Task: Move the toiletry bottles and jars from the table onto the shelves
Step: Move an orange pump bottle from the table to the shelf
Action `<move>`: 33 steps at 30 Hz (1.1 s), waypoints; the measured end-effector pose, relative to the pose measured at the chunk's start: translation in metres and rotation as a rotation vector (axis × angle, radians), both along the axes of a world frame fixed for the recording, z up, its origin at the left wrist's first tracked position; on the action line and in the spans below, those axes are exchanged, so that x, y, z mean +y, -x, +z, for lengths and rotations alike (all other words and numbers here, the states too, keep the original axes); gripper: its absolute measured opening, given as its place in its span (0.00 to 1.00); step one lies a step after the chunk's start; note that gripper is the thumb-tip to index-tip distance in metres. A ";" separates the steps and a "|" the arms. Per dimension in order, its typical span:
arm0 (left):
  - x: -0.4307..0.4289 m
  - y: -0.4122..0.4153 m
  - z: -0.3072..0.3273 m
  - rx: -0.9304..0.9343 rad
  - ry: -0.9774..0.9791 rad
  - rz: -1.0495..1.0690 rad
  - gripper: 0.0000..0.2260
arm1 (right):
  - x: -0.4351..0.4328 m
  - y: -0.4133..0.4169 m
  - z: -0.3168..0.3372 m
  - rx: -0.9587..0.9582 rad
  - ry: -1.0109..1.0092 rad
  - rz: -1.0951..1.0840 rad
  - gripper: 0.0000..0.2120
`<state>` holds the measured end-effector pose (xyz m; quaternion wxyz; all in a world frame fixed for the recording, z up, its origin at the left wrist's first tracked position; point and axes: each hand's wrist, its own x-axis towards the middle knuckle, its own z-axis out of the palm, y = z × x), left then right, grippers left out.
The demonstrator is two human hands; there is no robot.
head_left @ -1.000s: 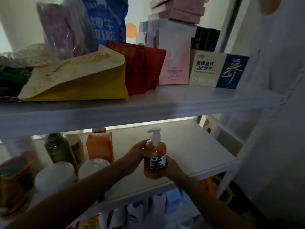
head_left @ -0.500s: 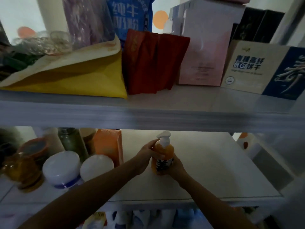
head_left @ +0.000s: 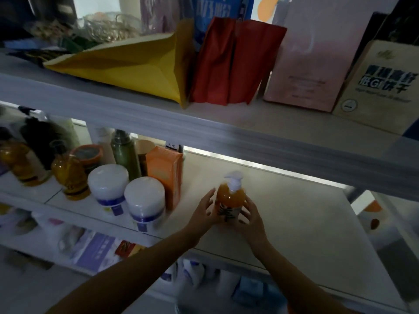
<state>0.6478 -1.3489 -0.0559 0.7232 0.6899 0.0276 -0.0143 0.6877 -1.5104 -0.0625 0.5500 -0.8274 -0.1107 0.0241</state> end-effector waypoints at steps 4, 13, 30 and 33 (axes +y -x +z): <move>-0.007 0.022 0.002 -0.065 -0.025 0.038 0.26 | -0.017 0.021 -0.008 -0.030 -0.072 0.022 0.28; -0.009 0.019 0.009 -0.054 -0.038 0.040 0.27 | 0.005 0.019 -0.006 -0.011 -0.077 0.000 0.27; 0.013 -0.044 0.008 -0.088 -0.074 0.089 0.23 | 0.061 -0.034 -0.003 0.053 -0.107 -0.146 0.28; 0.015 -0.054 0.003 -0.030 -0.060 0.102 0.20 | 0.067 -0.038 -0.001 0.069 -0.120 -0.165 0.28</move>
